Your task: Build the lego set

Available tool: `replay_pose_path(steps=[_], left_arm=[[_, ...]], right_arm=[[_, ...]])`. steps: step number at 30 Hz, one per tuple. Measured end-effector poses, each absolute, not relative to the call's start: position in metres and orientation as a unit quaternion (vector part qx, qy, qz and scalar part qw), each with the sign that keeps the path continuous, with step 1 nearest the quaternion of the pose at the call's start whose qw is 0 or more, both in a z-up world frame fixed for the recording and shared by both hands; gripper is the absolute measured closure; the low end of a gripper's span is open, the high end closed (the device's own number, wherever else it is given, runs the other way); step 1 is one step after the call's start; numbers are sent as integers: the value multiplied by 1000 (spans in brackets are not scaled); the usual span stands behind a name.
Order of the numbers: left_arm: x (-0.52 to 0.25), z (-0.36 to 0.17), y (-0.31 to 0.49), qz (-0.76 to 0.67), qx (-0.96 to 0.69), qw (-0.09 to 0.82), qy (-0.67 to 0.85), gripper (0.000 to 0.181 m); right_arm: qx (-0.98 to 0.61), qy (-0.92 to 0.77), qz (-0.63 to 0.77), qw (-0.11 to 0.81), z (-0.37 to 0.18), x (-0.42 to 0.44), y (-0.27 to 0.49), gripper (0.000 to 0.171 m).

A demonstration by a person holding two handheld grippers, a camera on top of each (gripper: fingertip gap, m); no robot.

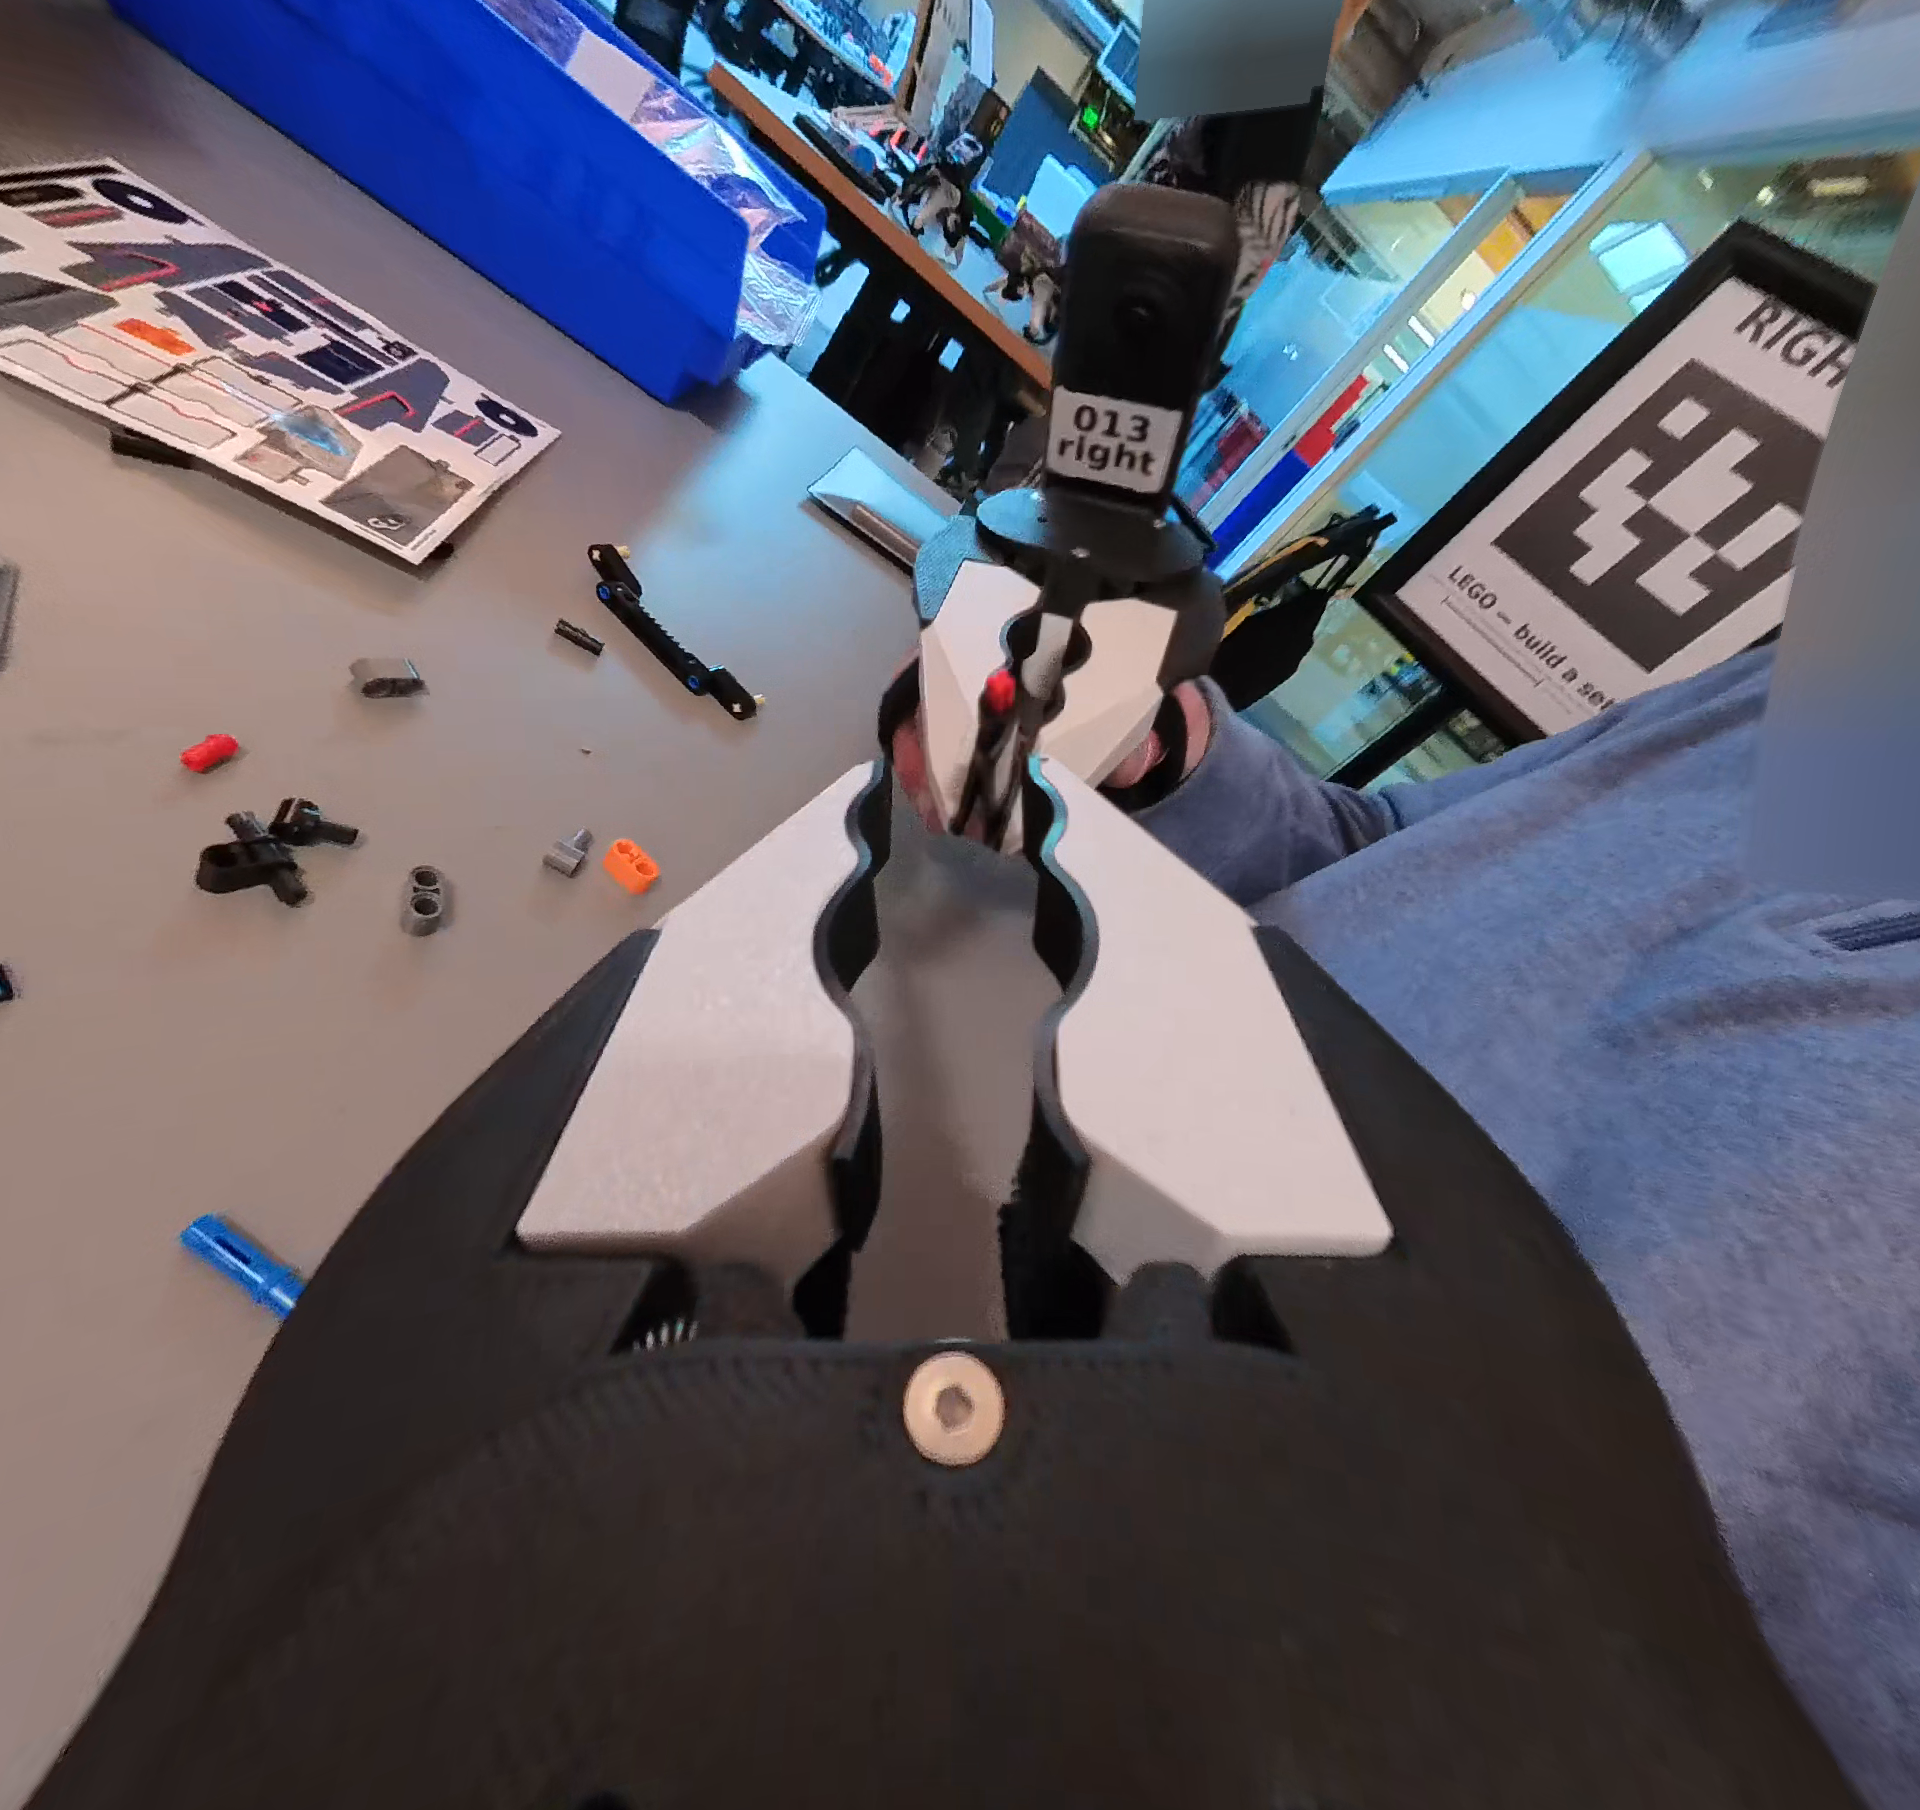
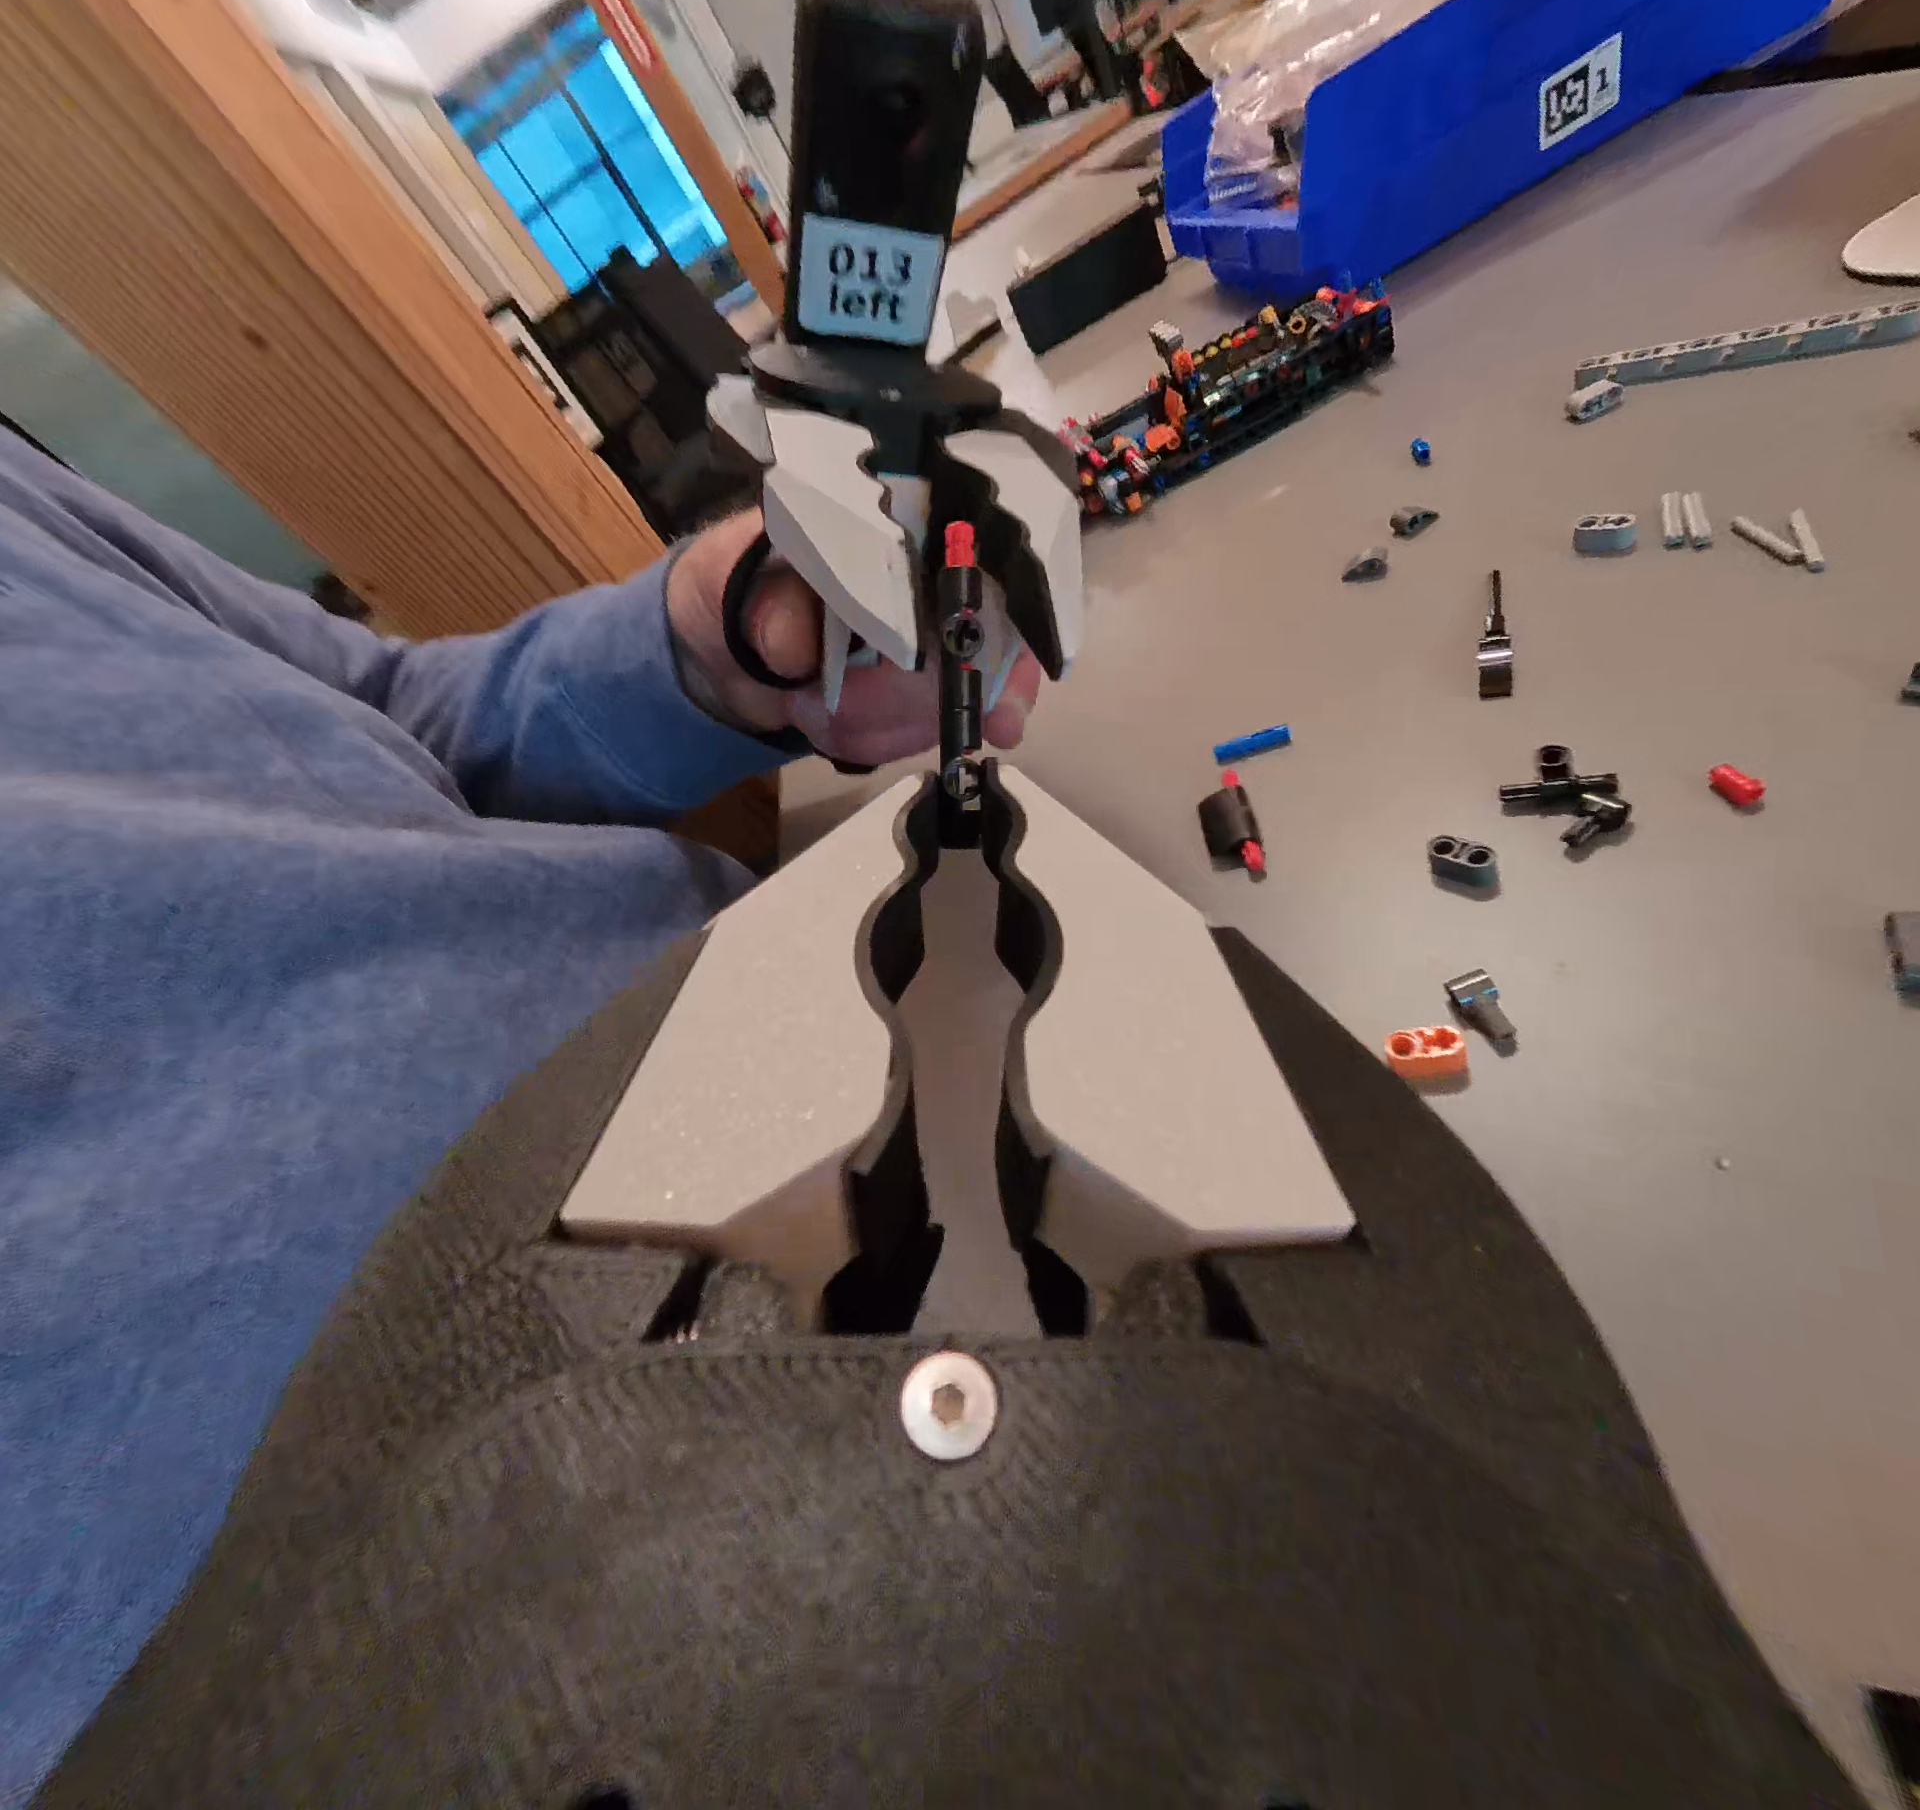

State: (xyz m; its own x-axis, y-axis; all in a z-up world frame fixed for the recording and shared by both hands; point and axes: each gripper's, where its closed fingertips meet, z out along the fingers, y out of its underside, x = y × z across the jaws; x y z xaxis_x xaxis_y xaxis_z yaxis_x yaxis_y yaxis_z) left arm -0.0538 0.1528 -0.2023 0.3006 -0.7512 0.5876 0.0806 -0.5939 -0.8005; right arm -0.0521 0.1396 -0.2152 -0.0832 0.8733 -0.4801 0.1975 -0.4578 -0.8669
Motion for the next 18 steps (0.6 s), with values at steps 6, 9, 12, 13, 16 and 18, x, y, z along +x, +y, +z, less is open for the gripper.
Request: replay_pose_path(steps=[6,9,12,13,16,18], left_arm=[[-49,-191,152,-573,-678,405,217,162],[-45,-191,154,-580,-675,404,211,166],[-46,-190,156,-587,-672,405,201,177],[-47,-192,157,-581,-676,406,202,177],[-53,-187,160,-588,-675,405,186,177],[-57,-190,161,-590,-686,386,178,177]], right_arm=[[-603,-362,663,256,-209,-50,147,167],[-593,-352,685,234,-208,-53,142,167],[-592,-346,694,220,-209,-56,139,167],[-598,-348,686,226,-211,-57,140,166],[-602,-338,682,240,-207,-51,151,152],[-611,-343,664,258,-209,-45,159,152]])
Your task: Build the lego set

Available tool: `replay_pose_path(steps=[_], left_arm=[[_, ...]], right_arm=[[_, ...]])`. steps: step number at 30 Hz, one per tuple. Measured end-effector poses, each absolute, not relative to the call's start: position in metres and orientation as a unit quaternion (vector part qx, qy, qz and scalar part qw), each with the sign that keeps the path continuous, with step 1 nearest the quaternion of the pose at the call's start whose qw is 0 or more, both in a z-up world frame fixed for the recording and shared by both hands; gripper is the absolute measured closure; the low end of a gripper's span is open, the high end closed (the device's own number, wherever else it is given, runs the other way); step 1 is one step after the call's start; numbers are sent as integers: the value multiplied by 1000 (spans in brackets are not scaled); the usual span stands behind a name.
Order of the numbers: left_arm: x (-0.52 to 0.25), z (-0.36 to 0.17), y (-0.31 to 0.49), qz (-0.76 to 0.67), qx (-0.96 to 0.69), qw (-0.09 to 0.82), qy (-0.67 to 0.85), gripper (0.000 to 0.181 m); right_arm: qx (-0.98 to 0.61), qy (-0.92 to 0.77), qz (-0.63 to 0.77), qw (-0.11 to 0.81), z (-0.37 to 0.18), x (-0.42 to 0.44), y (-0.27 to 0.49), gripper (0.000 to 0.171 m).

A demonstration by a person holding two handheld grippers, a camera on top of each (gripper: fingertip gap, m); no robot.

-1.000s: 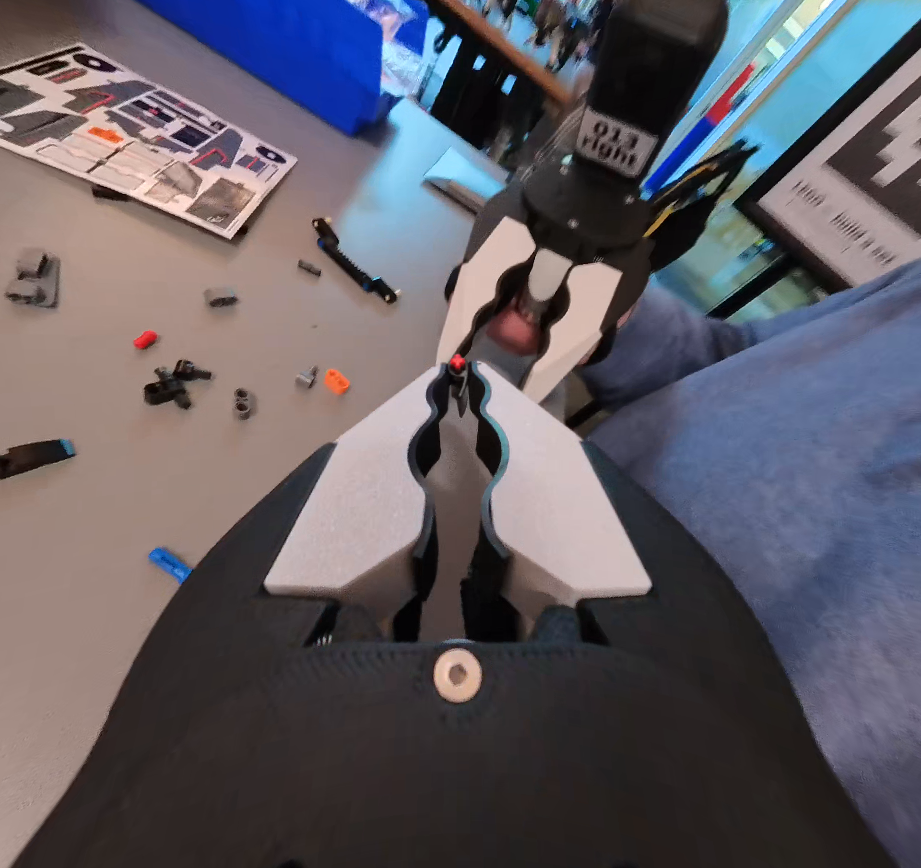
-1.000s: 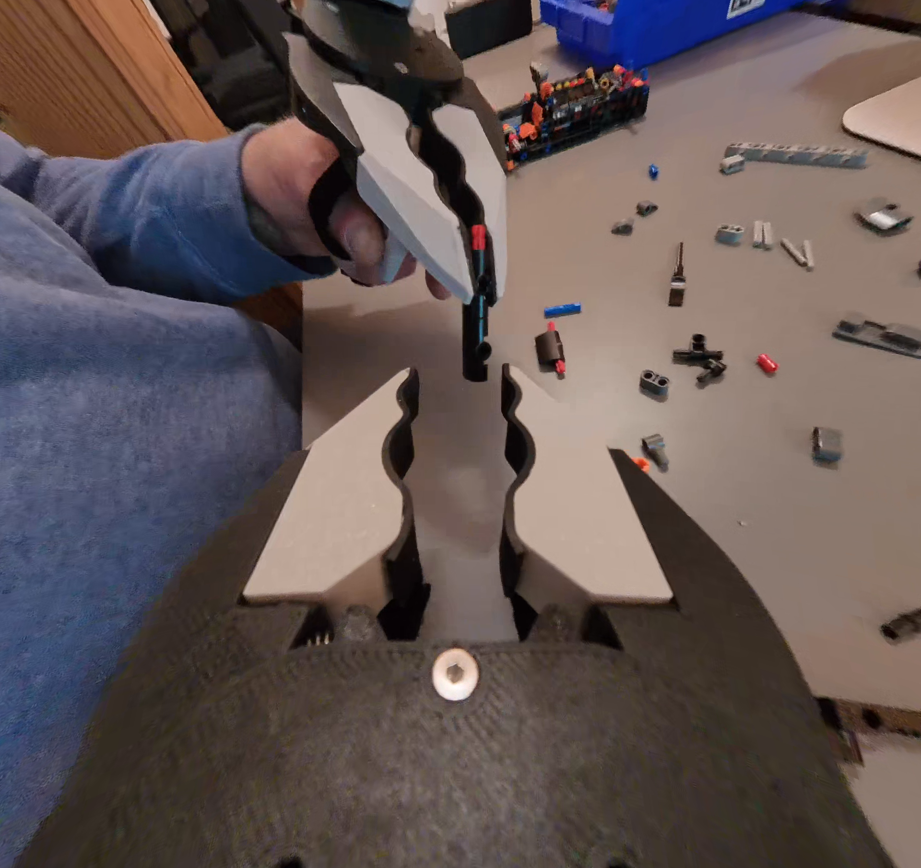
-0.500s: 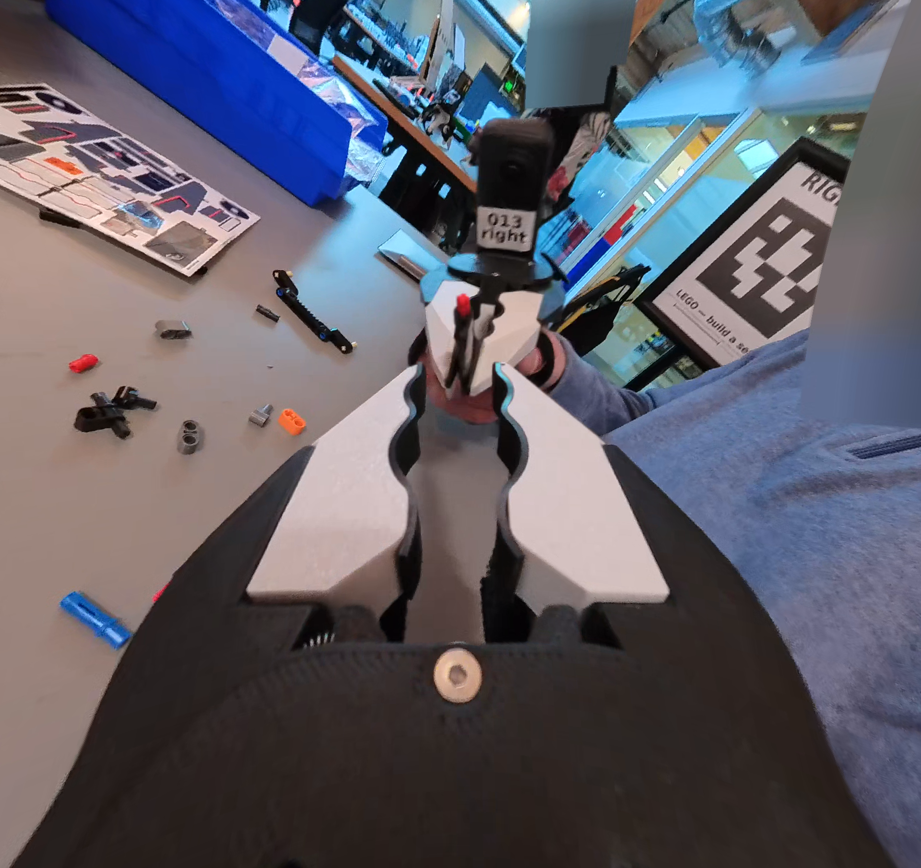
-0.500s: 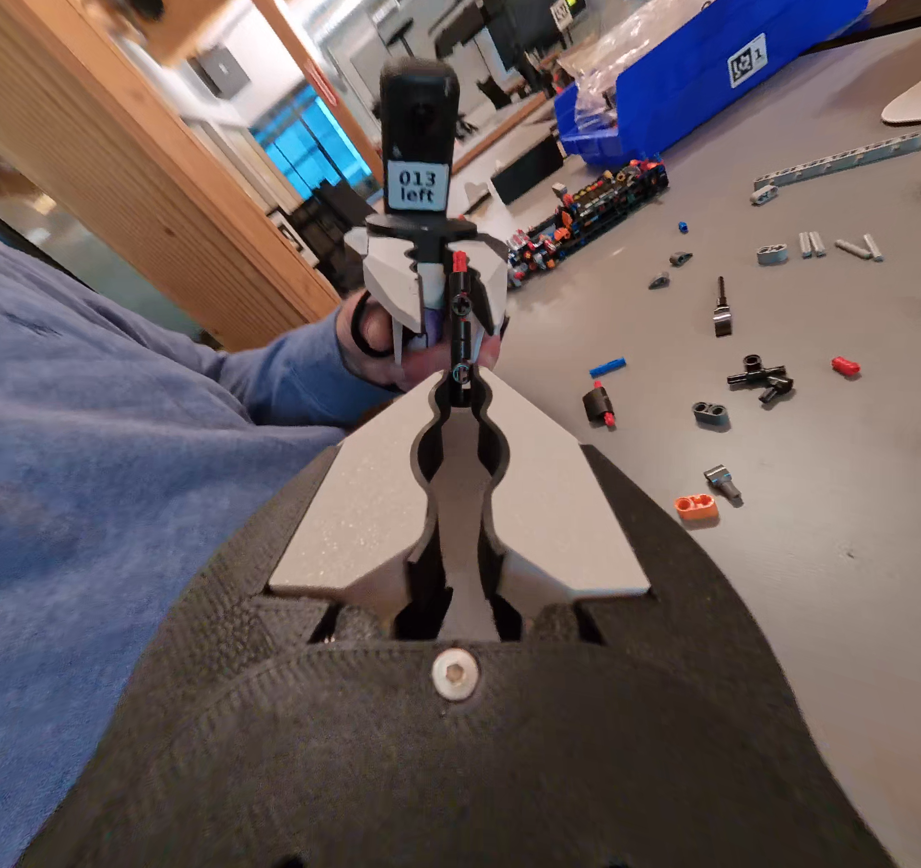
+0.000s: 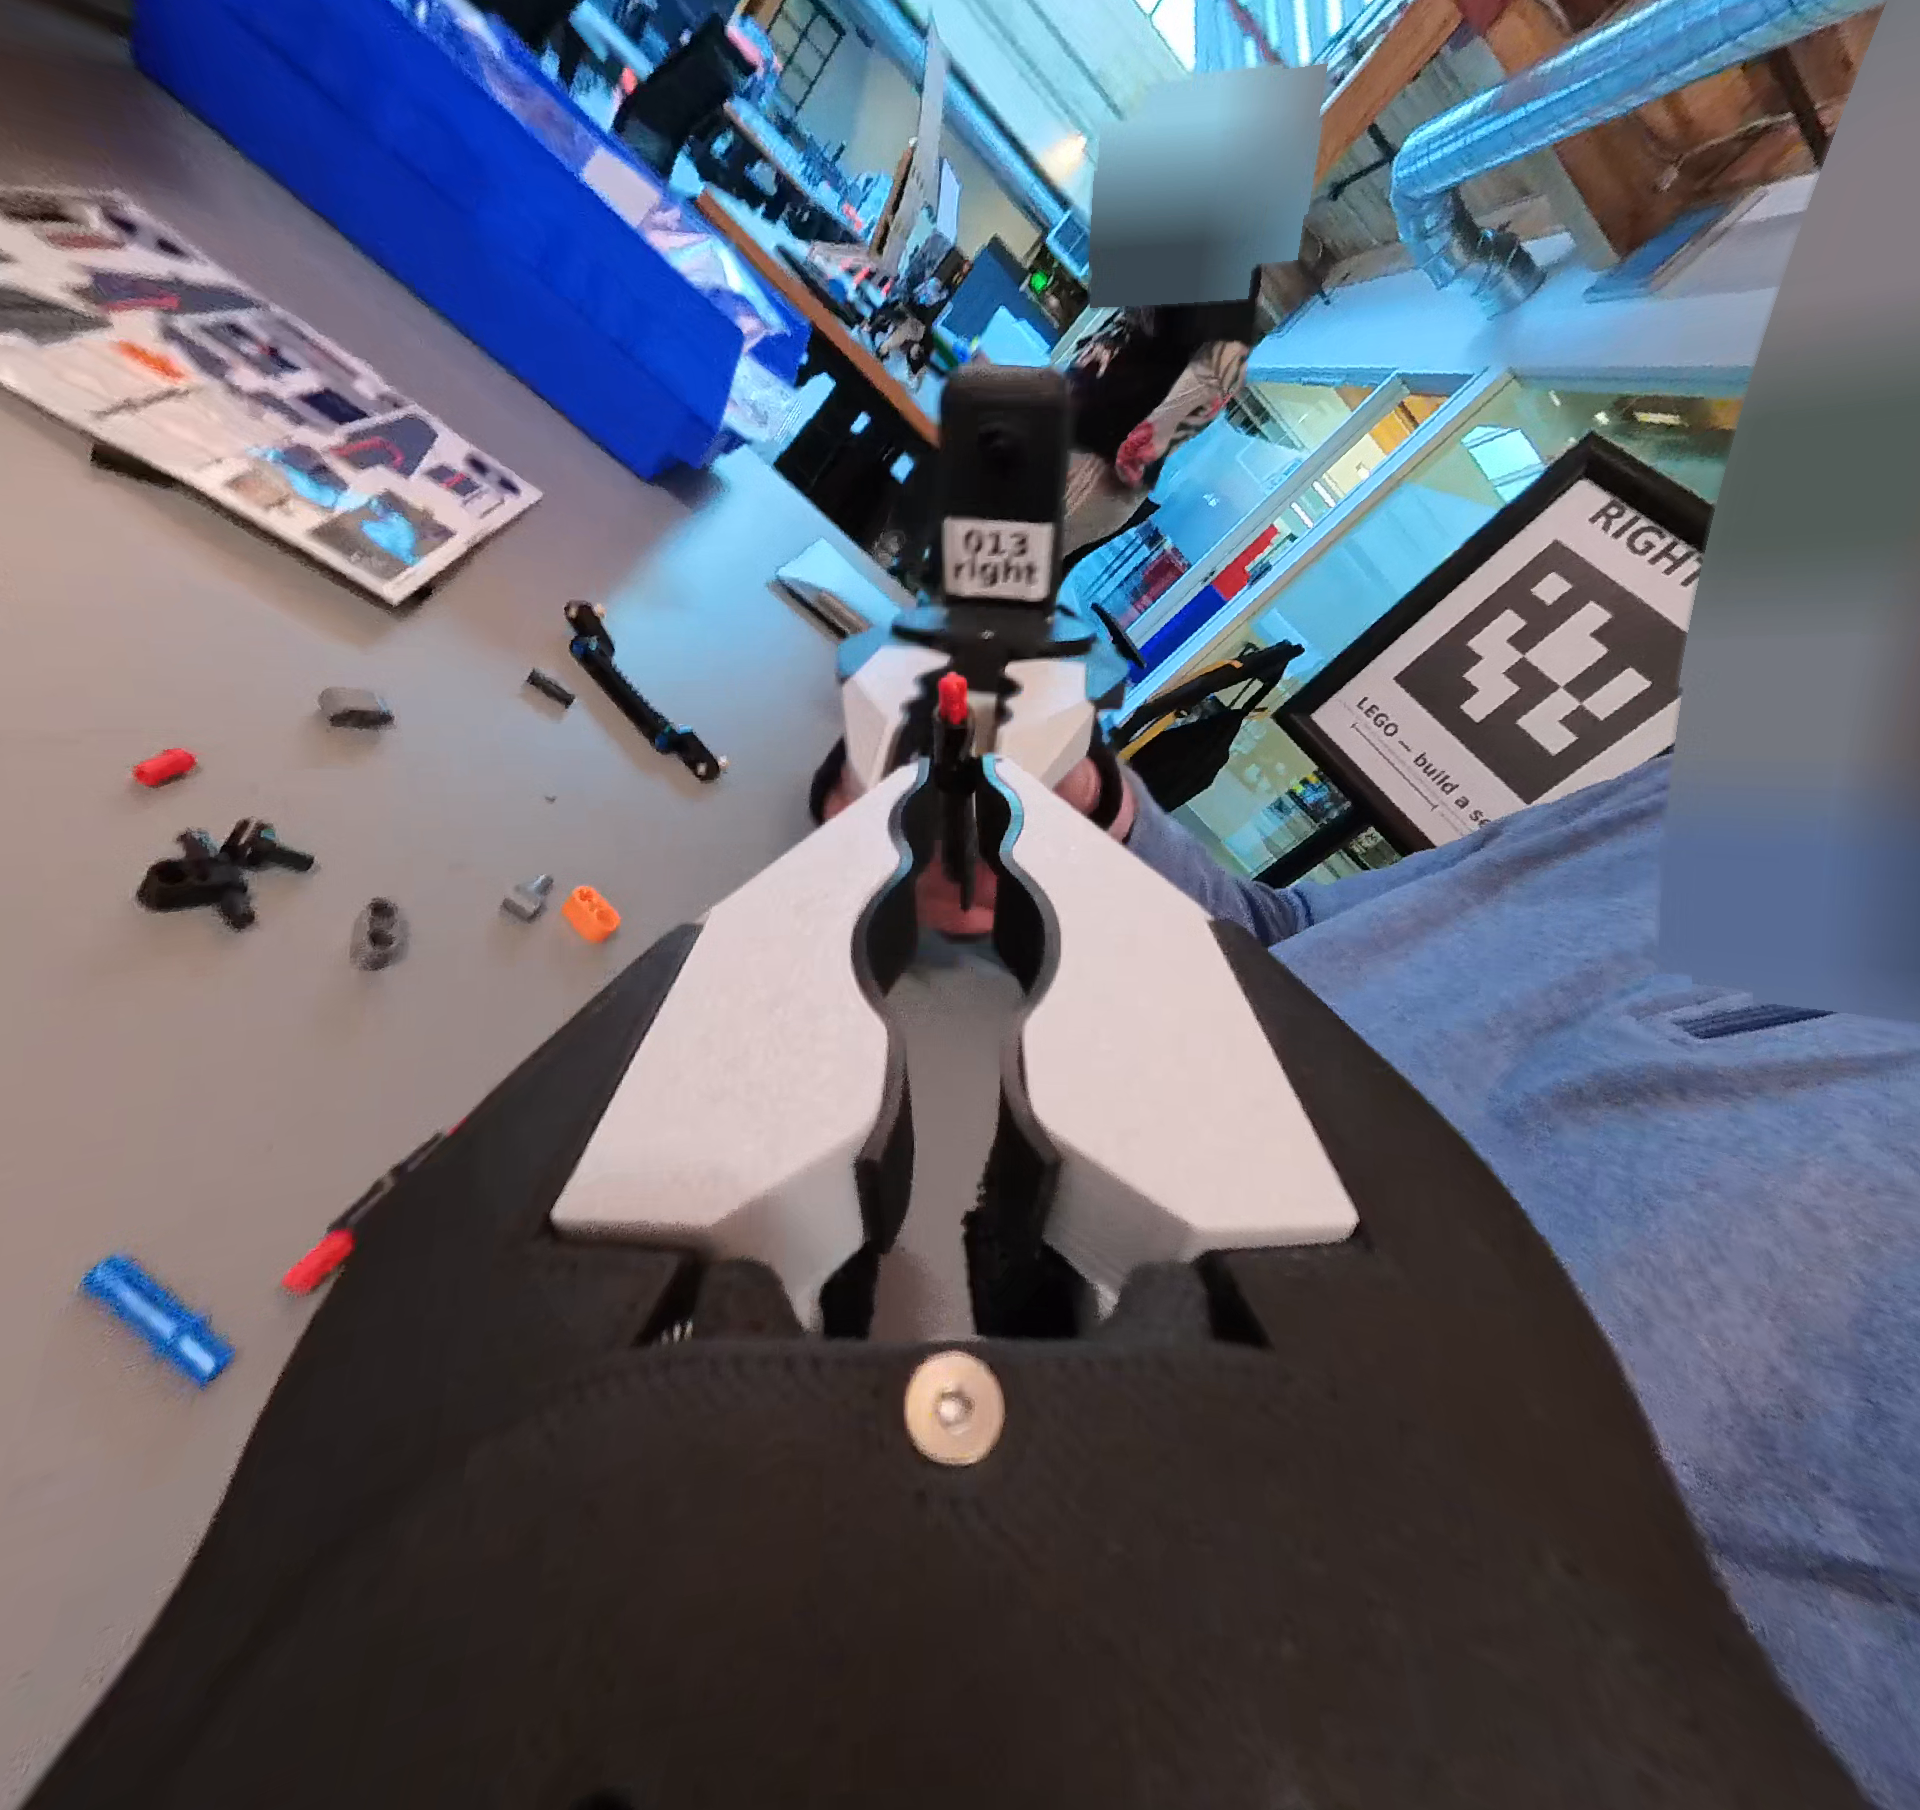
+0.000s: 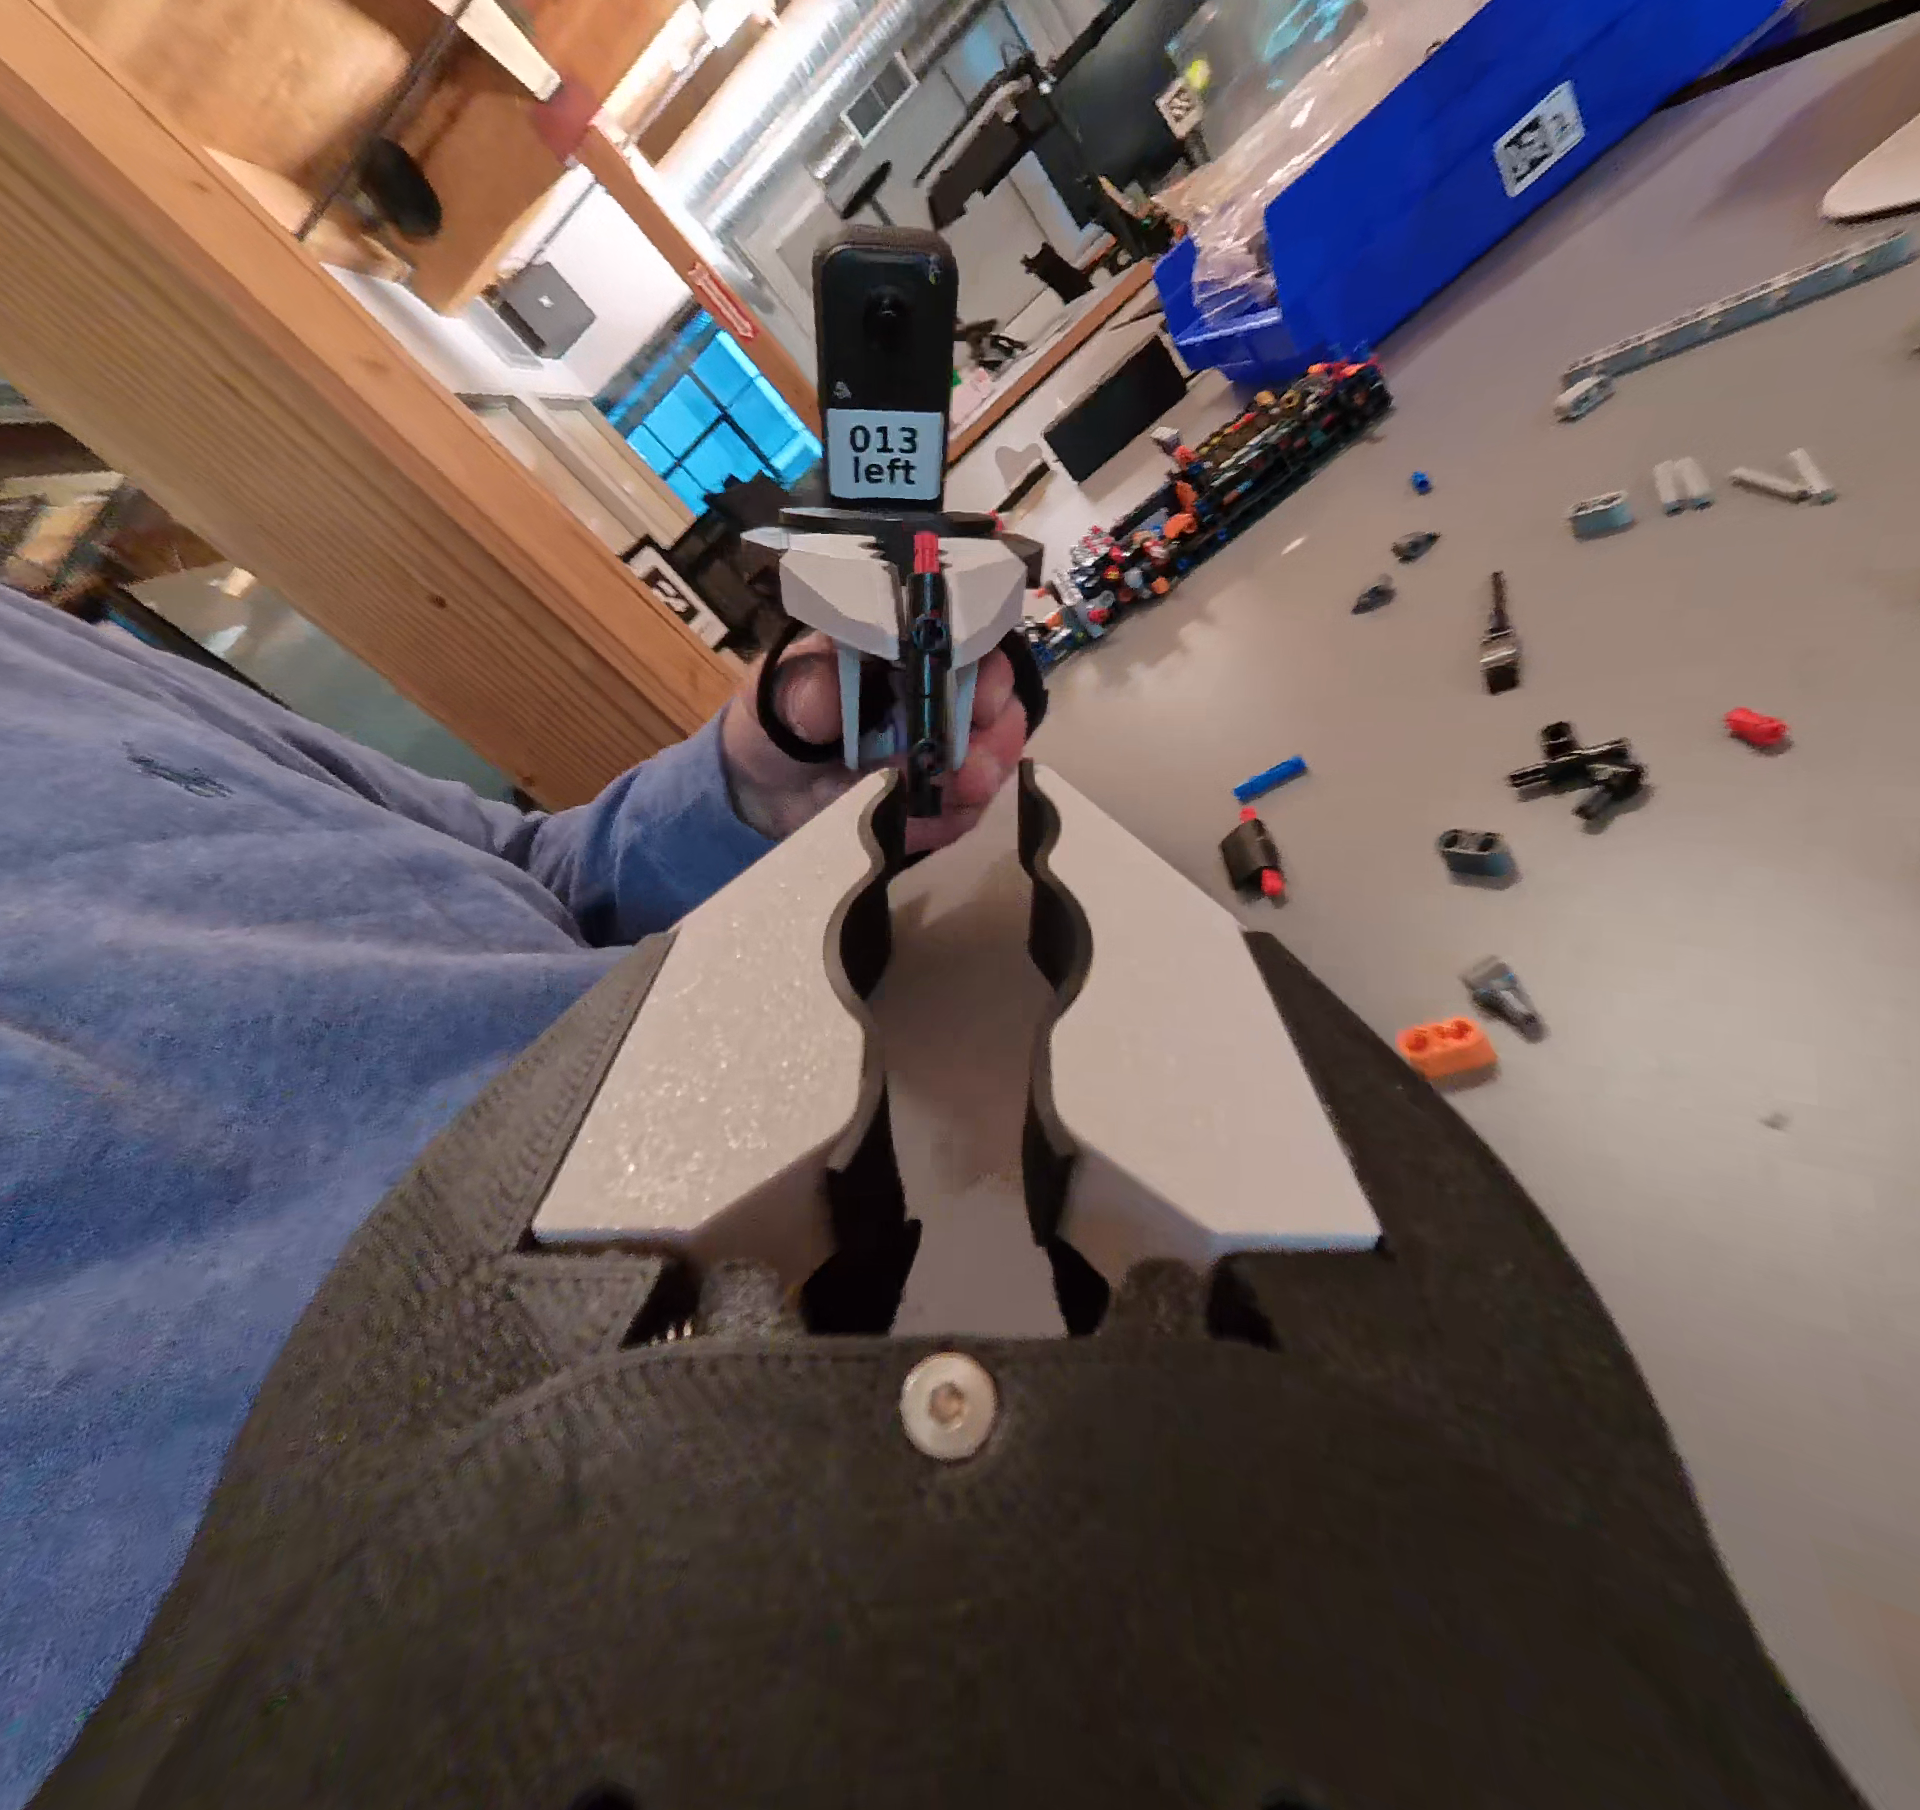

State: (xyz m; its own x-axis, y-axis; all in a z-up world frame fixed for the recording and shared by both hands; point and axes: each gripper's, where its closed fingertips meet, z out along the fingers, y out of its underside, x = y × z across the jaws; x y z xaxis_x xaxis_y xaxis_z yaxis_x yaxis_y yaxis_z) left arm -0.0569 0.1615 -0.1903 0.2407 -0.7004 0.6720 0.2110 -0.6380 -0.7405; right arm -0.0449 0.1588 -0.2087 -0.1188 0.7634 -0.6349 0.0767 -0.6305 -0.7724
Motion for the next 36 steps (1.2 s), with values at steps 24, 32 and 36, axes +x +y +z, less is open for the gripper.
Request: replay_pose_path(steps=[24,32,36], left_arm=[[-95,-284,125,-288,-855,275,331,140],[-62,-320,121,-128,-865,295,385,141],[-60,-319,125,-109,-861,308,390,159]], right_arm=[[-667,-508,457,298,-249,-22,161,156],[-676,-538,417,282,-272,-28,151,158],[-665,-563,397,288,-278,-35,144,158]])
